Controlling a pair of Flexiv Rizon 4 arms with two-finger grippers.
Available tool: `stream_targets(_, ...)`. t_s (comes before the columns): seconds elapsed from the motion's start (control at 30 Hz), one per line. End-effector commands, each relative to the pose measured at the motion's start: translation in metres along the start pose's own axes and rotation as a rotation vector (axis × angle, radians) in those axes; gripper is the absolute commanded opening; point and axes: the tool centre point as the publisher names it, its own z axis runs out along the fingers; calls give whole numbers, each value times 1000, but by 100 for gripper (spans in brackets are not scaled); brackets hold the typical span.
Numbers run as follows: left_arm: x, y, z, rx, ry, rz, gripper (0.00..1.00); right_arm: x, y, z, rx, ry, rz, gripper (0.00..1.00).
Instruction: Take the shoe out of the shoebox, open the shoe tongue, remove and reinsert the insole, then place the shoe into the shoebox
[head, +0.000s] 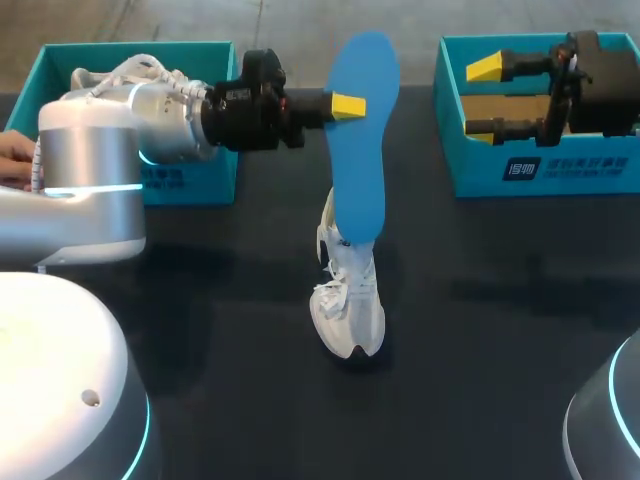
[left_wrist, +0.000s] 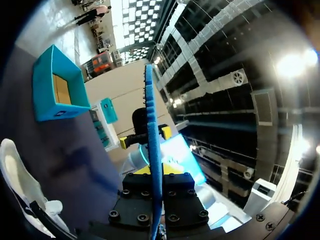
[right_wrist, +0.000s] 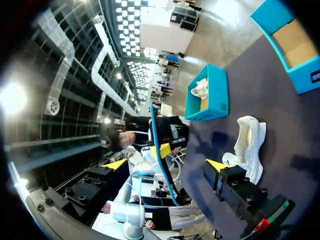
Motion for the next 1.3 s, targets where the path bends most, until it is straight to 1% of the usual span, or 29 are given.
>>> stream_targets(0.03, 0, 0, 0, -6, -13, -40, 0, -1, 1, 1, -1, 1, 0, 100)
stream_targets(0.33, -3, -1, -1, -22, -36, -104, 0, -1, 1, 1, -1, 1, 0, 100)
stream_targets(0.4, -5, -1, 0, -29, -61, -107, 0, -1, 1, 1, -1, 1, 0, 100)
stream_targets(1.23, -5, -1, 0, -29, -61, -107, 0, -1, 1, 1, -1, 1, 0, 100)
stream_targets(1.3, -5, -1, 0, -29, -61, -107, 0, -1, 3, 5, -20, -22, -3, 100)
